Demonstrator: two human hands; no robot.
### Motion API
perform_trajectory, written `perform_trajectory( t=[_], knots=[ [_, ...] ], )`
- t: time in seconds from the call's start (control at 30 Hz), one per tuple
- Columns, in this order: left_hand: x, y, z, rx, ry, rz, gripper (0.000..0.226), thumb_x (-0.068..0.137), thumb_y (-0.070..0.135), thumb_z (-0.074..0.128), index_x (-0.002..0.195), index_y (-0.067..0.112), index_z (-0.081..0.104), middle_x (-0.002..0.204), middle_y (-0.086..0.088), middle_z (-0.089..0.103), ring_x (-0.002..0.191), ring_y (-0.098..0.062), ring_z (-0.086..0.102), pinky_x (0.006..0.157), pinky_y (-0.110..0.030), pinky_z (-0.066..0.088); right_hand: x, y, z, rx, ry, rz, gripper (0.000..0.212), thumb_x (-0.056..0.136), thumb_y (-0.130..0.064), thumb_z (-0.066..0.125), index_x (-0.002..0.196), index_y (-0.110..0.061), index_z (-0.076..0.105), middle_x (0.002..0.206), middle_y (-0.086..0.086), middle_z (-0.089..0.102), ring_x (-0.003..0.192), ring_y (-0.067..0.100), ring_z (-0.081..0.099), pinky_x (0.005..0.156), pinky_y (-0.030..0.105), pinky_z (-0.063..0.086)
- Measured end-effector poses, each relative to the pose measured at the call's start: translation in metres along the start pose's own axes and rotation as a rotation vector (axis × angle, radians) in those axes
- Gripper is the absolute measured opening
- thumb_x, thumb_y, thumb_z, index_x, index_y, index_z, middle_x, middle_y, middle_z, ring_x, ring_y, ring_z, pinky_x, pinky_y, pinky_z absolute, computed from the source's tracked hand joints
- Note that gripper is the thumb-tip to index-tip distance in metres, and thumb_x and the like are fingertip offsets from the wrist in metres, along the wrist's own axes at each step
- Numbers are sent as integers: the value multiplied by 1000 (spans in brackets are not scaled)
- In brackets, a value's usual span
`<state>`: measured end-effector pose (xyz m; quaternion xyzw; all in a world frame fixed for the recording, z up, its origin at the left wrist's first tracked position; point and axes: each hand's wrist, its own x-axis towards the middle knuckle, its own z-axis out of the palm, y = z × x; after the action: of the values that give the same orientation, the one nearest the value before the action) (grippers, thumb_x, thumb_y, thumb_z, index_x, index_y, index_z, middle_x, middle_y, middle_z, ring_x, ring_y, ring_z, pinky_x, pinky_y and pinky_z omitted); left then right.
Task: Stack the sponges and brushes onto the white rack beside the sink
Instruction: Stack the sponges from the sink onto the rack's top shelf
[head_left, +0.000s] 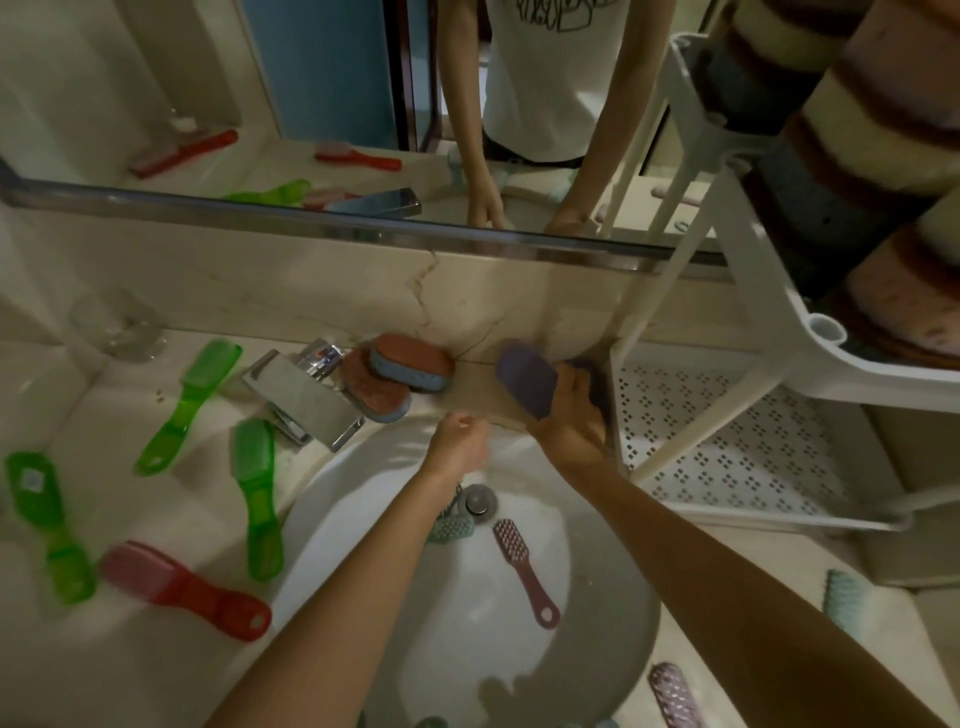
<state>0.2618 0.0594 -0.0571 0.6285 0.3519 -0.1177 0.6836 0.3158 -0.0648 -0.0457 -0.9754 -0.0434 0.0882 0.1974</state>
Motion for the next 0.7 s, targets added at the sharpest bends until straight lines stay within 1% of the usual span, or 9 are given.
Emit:
perform_trajectory(
  t=[0.07,0.13,0.2,0.37,0.4,0.47,0.57,0.63,0.7],
  knots=[
    [2,9,3,-128,-37,-66,50,95,36,49,135,10,39,128,-16,51,107,-29,58,72,-30,48,-13,1,2,27,43,-241,67,76,-12,67,136,-7,37,138,17,42,102,38,61,77,38,52],
    [4,18,6,-270,-50,-126,60,92,46,49,141,15,35,142,-12,44,125,-31,49,84,-38,46,-21,3,6,-8,67,-442,71,61,-4,75,127,-2,50,125,22,56,85,34,68,63,31,56],
    [8,20,6,-356,-5,-155,62,88,51,53,139,18,40,143,-9,44,126,-32,48,84,-41,45,-24,4,5,-5,60,-493,72,53,-4,77,122,-2,56,116,20,63,78,32,70,58,31,56],
    [12,13,4,-482,116,-162,61,83,37,64,136,16,41,133,-8,55,113,-26,57,70,-36,49,-36,5,1,130,-34,-648,63,68,5,65,128,-6,49,127,15,57,99,29,65,79,28,53],
    [15,10,2,-505,145,-168,62,83,34,64,137,15,39,132,-7,54,113,-25,56,71,-36,49,-39,5,0,159,-64,-590,58,74,4,60,129,-5,48,129,15,55,102,30,63,83,30,52],
    [15,7,-2,-533,177,-161,66,83,31,64,140,15,33,131,-6,50,116,-25,52,83,-38,47,-38,7,3,123,-56,-314,47,87,-5,51,133,-5,44,132,17,51,104,31,61,88,36,52],
    [16,-2,-7,-507,214,-165,79,79,33,66,144,16,24,141,-7,42,124,-27,47,97,-41,43,-25,6,7,-87,-51,40,57,94,-21,43,144,-3,20,148,23,23,123,41,47,99,48,44],
    [16,-8,-9,-531,209,-173,83,77,34,66,145,14,22,140,-8,43,124,-29,48,95,-42,44,-14,4,9,-128,-170,167,68,96,-26,43,147,-2,4,154,27,4,137,46,26,110,53,30],
    [17,-13,-11,-520,171,-182,90,70,38,66,144,11,25,140,-13,45,123,-32,50,89,-41,46,-5,5,12,-109,-209,251,72,96,-26,44,148,-2,0,153,29,0,140,47,16,114,54,24]
  ],
)
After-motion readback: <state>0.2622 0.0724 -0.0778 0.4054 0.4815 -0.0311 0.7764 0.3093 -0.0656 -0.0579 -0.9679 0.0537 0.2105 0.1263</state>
